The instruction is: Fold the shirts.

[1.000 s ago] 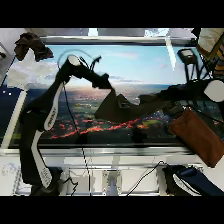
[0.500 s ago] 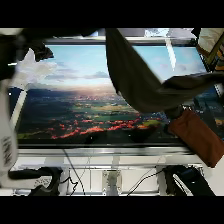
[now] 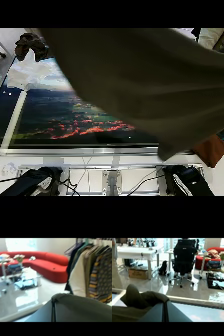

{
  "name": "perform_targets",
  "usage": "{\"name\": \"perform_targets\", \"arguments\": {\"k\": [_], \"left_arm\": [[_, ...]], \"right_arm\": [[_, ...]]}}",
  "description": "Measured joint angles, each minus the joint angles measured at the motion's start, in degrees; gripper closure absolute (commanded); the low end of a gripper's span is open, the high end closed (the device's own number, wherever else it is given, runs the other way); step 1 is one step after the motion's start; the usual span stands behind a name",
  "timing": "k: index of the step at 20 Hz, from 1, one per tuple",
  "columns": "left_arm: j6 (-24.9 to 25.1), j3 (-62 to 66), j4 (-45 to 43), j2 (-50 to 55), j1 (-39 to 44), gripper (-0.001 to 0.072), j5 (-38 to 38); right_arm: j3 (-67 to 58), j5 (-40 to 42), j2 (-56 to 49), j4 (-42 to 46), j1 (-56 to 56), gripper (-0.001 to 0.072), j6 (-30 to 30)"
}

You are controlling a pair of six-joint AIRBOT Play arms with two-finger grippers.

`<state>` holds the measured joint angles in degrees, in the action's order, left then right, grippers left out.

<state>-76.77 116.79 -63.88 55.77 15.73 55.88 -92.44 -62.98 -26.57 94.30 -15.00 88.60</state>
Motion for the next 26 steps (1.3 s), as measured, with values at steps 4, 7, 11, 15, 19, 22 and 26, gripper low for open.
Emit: {"name": "perform_targets", "arguments": {"k": [4,7,11,15,19,22,26], "left_arm": [[-7.9,-8.1,-13.9,-1.1,0.0,0.0692,5.2],[-14.8,-18.6,-26.4,-0.3,0.0,0.0692,6.5],[-23.8,-29.2,-42.3,5.6,0.0,0.0693,3.7],[-32.3,-32.9,-54.3,16.6,-0.9,0.0377,-6.5],[-42.3,-33.6,-58.8,24.1,-4.2,0.0013,-17.9],[-46.3,-32.5,-59.8,25.6,-7.3,0.0078,-16.2],[-43.5,-32.4,-60.5,24.6,-10.6,0.0426,-3.5]], "right_arm": [[0.3,-0.2,-10.4,-0.7,0.0,0.0696,-3.3],[2.8,1.0,-20.9,-3.3,0.0,0.0696,-5.2],[7.1,7.3,-37.3,-14.8,0.0,0.0695,-10.1],[8.8,15.0,-52.8,-27.5,-1.0,0.0396,-17.2],[9.1,23.6,-59.6,-30.8,-0.5,0.0335,-20.1],[9.2,23.0,-59.6,-23.4,3.3,0.0335,-15.2],[9.5,9.8,-56.7,-13.3,11.7,0.0334,-8.9]]}}
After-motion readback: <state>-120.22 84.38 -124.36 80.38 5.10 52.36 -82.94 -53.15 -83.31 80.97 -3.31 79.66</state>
